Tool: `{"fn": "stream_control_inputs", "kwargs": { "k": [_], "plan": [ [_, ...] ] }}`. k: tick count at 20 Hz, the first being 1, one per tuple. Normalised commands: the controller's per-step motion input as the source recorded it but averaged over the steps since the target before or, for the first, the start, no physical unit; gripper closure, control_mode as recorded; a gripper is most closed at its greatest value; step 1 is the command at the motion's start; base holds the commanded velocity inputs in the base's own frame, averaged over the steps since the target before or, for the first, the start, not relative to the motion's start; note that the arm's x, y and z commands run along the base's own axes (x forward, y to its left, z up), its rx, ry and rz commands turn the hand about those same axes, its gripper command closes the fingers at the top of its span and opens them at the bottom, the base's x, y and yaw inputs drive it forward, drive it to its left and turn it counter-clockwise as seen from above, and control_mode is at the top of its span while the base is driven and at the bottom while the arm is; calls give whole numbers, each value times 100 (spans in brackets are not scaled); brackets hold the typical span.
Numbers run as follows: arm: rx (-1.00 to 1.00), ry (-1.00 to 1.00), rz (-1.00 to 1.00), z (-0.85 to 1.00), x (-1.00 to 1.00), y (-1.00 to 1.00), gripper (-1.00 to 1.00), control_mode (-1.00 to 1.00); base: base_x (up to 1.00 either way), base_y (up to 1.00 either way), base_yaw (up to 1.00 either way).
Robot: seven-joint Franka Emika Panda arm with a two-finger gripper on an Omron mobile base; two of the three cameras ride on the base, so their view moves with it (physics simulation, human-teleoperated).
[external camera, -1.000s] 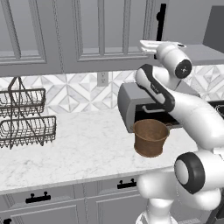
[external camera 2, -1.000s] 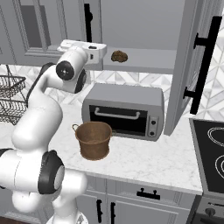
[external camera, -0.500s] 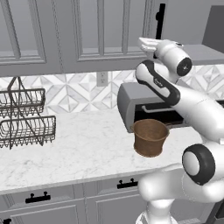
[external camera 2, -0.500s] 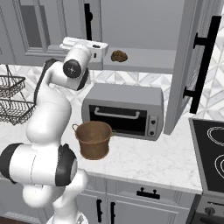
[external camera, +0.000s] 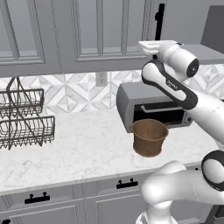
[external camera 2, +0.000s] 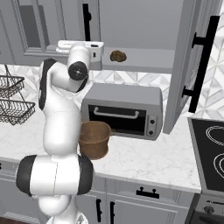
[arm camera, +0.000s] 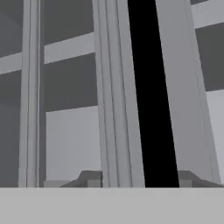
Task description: Open the cabinet, pick up the bread from the cabinet and place it in the basket. Then move the basket to the dining counter.
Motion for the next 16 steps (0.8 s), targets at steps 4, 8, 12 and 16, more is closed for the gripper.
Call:
{"fn": "stream_control_inputs", "kwargs": {
  "k": [4,8,12,16],
  "plan": [
    [-22,6,17,10,-76,100,100,-100,0,0,0],
    [-17,12,7,18,-100,100,100,-100,0,0,0],
    [0,-1,-2,1,-100,100,100,-100,0,0,0],
    [1,-5,-10,0,-100,100,100,-100,0,0,0]
  ]
}}
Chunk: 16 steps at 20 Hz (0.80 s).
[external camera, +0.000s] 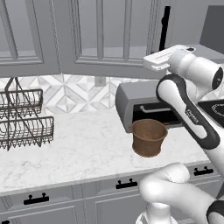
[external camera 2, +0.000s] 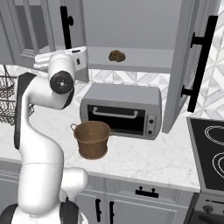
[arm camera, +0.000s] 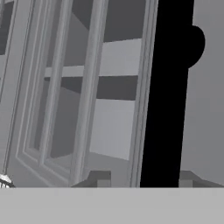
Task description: Open the cabinet, pick up the bread from the cabinet and place it in the basket. Then move the basket to the dining counter.
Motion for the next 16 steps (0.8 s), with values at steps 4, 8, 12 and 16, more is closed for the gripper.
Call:
{"fn": "stream_control_inputs", "kwargs": {
  "k": [4,8,12,16],
  "plan": [
    [2,-1,-11,0,-100,100,100,-100,0,0,0],
    [3,0,-10,1,-100,100,100,-100,0,0,0],
    [2,0,-6,1,-100,100,100,-100,0,0,0],
    [0,1,-1,0,-100,100,100,-100,0,0,0]
  ]
}}
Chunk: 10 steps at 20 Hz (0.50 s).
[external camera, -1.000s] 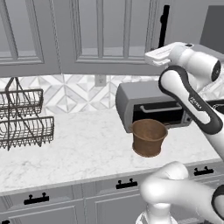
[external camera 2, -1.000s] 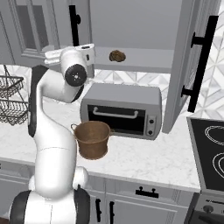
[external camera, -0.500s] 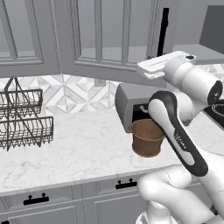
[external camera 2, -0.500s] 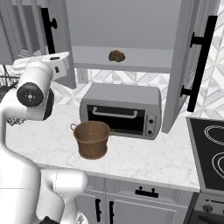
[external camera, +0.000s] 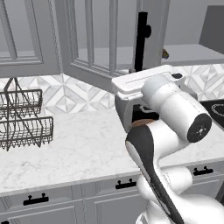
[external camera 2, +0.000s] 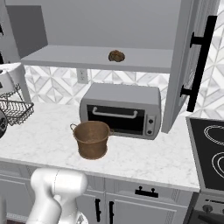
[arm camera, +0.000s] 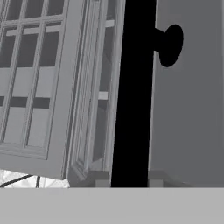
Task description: Open the cabinet, pick up the bread from the cabinet and place it in the basket. Then move the basket to the dining counter.
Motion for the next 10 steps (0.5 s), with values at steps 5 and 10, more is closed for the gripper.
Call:
{"fn": "stream_control_inputs", "kwargs": {
  "k": [5,10],
  "plan": [
    [0,1,0,0,-100,100,100,-100,0,0,0],
    [3,5,0,0,-100,100,100,-100,0,0,0]
  ]
}}
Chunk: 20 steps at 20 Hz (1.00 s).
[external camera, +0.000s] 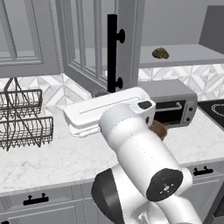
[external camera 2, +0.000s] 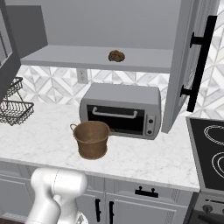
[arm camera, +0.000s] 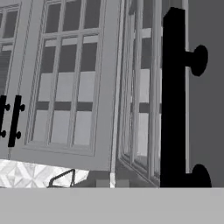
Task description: Open the cabinet, pick up the bread from the cabinet and place it in the basket. Then move the basket to the dining counter.
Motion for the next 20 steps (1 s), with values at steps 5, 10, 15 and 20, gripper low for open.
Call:
{"fn": "stream_control_inputs", "kwargs": {
  "k": [5,10,15,20],
  "plan": [
    [13,1,2,45,-100,-28,100,-100,0,0,0],
    [6,12,0,23,-39,-100,100,-100,0,0,0],
    [3,30,6,3,4,-100,100,-100,0,0,0],
    [4,26,20,-11,47,-100,100,-100,0,0,0]
  ]
}}
